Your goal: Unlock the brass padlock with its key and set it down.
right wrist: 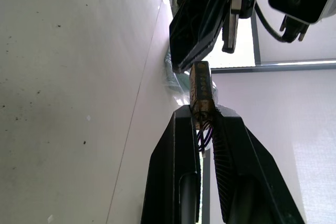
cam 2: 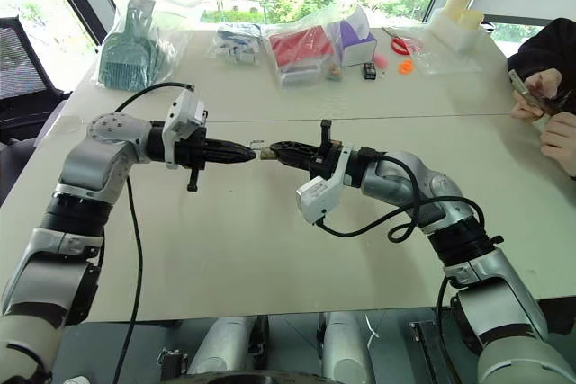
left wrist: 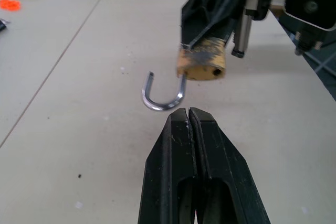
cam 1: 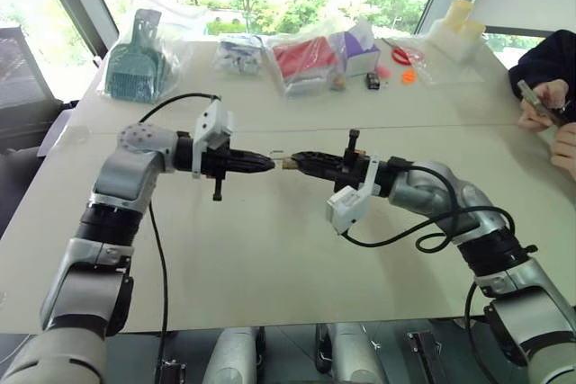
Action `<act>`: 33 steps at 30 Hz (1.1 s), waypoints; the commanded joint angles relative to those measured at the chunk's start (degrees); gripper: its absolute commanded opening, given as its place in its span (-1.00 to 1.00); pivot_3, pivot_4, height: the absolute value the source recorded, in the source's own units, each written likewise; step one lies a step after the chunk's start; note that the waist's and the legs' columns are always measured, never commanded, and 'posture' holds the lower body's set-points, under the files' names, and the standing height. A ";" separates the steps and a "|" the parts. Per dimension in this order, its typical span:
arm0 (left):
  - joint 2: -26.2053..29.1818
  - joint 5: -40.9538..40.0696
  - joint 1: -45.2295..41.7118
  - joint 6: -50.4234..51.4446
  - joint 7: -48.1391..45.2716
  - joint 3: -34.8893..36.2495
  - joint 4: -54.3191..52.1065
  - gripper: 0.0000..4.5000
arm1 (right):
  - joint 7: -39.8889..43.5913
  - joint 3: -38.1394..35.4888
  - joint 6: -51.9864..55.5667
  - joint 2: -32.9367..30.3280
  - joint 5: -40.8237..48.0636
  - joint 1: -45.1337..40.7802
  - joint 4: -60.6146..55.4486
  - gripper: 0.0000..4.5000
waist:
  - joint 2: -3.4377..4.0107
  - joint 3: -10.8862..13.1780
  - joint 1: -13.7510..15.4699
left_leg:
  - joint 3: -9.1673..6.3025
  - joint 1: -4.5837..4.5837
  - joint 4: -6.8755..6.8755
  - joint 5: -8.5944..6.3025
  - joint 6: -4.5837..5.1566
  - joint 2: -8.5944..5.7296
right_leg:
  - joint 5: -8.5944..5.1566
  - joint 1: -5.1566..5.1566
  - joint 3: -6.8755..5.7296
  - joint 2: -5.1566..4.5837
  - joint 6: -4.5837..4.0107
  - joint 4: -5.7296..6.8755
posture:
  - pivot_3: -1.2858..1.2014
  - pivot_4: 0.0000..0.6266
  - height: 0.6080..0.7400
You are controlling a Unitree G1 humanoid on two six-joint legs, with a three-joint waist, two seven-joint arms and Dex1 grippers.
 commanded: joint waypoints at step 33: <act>3.46 0.83 14.26 -0.29 9.63 2.16 -14.56 -1.00 | 25.15 -1.65 29.15 -8.83 29.75 10.74 -10.16 0.97 | 0.01 0.00 0.36 | -0.22 0.24 -0.02 -0.01 0.01 0.05 | -0.01 0.24 0.03 -0.02 -0.02 -0.02 | 0.03 -0.52 1.00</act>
